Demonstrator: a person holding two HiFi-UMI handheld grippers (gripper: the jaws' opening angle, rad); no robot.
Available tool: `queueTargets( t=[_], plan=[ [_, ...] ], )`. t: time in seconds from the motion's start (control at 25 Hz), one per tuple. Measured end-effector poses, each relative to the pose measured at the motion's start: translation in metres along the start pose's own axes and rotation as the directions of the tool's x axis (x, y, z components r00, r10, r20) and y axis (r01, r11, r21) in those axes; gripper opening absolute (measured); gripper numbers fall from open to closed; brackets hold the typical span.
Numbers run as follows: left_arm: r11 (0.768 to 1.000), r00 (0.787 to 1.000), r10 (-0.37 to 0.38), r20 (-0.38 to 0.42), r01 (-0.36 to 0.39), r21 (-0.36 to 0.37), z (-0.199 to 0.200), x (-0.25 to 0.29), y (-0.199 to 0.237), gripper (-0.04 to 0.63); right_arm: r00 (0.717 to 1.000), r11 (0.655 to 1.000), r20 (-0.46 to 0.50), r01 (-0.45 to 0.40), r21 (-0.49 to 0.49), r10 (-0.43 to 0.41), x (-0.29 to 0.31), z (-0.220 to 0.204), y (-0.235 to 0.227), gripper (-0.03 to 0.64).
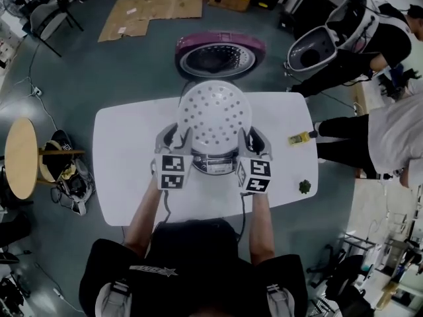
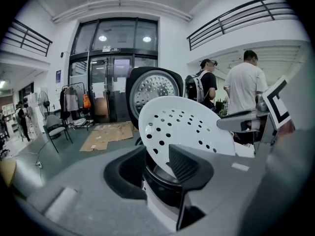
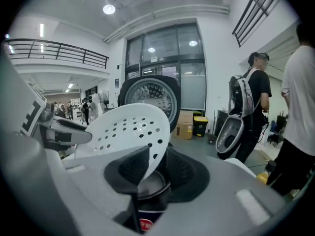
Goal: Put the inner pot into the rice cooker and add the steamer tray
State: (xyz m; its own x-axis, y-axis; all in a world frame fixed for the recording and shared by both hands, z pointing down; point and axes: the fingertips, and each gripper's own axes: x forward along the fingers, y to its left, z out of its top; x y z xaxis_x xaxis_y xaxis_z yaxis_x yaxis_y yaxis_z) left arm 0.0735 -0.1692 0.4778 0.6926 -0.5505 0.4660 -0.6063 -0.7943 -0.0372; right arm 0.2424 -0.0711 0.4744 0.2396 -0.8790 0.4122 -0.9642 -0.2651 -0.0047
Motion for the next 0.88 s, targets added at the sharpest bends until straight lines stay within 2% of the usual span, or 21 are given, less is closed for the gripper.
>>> queueTargets(
  t=[0.48,0.88],
  plan=[
    [1.0,0.992,0.023,-0.121,-0.024,-0.004,-0.029,0.032,-0.002,0.155,0.993,0.999,-0.11,-0.049,0.02,0.051,0.034,-0.033,-0.011,0.112],
    [0.999,0.978,0.036,-0.206,-0.03,0.034,-0.044,0.046,-0.003,0.16,0.981,0.997,-0.182,-0.064,0.033,0.069,0.046,-0.052,-0.013,0.112]
  ],
)
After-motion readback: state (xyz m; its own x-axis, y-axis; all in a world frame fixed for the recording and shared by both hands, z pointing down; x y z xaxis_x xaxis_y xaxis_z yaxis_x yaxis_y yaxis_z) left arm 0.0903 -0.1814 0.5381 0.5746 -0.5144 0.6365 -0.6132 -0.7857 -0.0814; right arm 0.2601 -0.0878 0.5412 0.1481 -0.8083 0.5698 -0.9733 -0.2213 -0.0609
